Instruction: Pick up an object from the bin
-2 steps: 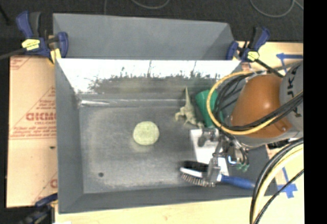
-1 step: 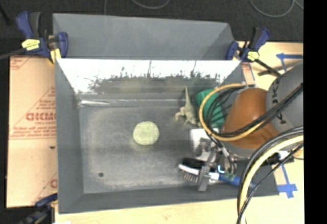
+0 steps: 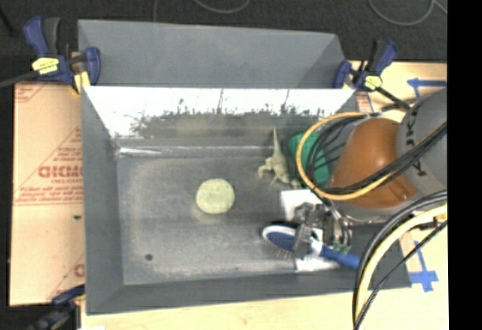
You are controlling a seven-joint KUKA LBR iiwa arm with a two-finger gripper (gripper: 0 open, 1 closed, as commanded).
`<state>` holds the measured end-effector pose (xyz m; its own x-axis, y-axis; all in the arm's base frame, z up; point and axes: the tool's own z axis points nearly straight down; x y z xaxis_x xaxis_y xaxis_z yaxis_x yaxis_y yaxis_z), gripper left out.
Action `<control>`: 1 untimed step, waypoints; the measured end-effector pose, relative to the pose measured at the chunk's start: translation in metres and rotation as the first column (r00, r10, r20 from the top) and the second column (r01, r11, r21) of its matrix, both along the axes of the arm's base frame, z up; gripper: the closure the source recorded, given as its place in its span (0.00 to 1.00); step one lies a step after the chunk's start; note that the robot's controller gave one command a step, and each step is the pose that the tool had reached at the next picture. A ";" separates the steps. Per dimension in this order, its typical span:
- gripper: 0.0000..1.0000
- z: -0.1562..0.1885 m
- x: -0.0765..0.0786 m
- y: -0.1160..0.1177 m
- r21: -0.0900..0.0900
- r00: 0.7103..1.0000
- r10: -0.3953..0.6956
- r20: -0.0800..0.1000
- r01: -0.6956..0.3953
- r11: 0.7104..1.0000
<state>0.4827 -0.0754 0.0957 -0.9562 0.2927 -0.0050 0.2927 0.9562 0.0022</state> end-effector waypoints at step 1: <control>1.00 0.000 0.000 0.000 0.000 1.000 0.000 0.000 0.000 1.000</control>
Offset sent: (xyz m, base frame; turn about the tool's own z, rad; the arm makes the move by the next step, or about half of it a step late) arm 0.0000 0.0000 0.0324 0.0000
